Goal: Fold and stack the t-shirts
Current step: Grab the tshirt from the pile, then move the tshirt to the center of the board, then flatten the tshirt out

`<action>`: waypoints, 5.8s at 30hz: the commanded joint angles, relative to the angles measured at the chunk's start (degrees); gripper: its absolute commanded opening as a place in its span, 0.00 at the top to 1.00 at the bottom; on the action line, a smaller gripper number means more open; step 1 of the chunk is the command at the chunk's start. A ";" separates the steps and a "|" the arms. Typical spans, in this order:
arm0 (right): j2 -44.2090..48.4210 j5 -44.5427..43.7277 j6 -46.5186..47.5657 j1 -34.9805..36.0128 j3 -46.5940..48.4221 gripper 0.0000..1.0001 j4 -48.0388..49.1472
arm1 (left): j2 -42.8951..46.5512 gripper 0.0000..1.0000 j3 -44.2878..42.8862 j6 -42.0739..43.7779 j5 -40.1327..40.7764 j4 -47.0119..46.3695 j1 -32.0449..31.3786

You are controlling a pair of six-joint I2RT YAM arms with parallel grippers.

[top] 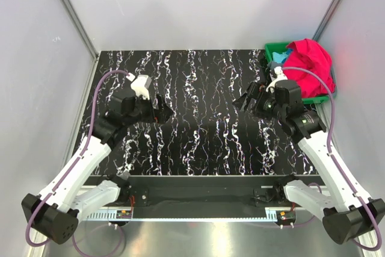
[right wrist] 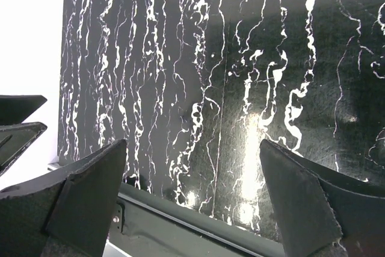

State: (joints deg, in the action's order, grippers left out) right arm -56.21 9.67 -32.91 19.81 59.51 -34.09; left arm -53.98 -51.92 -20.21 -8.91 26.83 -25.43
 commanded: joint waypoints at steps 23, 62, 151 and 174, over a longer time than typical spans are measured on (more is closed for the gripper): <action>-31.14 -27.29 4.96 -34.38 21.96 0.17 1.12 | 2.03 0.01 0.42 -1.15 -3.84 -3.45 0.29; -24.67 10.28 -0.56 -42.06 45.34 1.00 -0.90 | 1.94 0.01 -0.72 -6.07 0.47 -3.19 3.01; -7.51 0.62 -5.50 -16.91 -10.02 0.52 0.87 | -61.32 1.00 -40.40 -8.02 20.15 7.79 6.70; -31.72 -13.17 -32.22 21.65 -11.63 0.62 26.09 | -39.89 0.27 -28.33 -10.46 4.09 10.44 23.22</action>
State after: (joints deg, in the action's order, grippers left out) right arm -81.03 4.73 -58.08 37.06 41.63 -16.51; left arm -93.23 -81.69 -27.29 3.46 37.80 -7.77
